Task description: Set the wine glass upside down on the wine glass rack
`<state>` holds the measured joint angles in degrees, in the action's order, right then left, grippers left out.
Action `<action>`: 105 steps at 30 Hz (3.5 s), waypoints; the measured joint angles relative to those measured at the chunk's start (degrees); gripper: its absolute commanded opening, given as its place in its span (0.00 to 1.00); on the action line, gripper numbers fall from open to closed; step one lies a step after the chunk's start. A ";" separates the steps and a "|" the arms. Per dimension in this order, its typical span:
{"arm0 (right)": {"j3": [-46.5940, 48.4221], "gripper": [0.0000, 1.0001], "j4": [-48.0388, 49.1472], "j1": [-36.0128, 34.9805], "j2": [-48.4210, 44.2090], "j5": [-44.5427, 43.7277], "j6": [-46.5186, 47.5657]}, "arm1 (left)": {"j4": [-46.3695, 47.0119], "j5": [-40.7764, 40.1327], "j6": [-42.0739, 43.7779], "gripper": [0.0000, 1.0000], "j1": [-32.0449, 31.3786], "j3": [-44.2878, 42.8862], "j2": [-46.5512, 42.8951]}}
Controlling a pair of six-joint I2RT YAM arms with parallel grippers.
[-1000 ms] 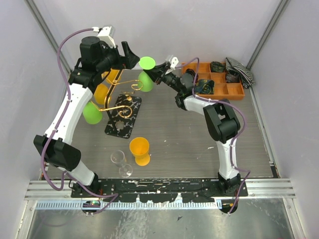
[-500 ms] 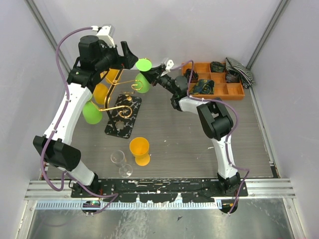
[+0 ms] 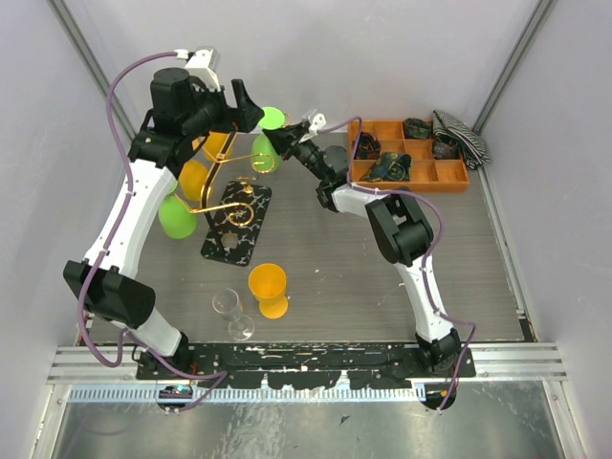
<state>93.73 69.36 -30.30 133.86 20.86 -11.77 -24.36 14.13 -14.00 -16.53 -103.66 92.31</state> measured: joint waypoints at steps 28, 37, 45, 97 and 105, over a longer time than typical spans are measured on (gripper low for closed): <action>-13.70 0.00 7.76 2.47 -5.75 -6.93 3.67 | -0.33 -1.16 0.28 0.97 0.00 0.00 0.00; -12.74 0.01 7.72 1.73 -5.64 -3.39 4.11 | -0.42 -1.22 0.22 0.97 0.00 0.04 -0.24; -11.58 0.13 6.69 0.09 -5.57 -2.51 4.35 | -0.42 -1.22 -0.15 0.97 0.00 0.48 -1.11; -15.43 0.84 -71.71 4.96 -45.03 -21.20 12.50 | -32.41 -6.27 18.47 0.97 -19.04 -4.39 -6.40; -6.05 0.81 -83.82 15.50 -38.47 -23.37 5.16 | -41.22 -9.01 14.67 0.94 -29.90 -4.26 -9.29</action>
<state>87.68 -14.46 -14.81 95.39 -2.50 -6.61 -65.58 5.13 0.67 -46.44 -107.92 83.02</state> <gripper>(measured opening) 0.818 0.953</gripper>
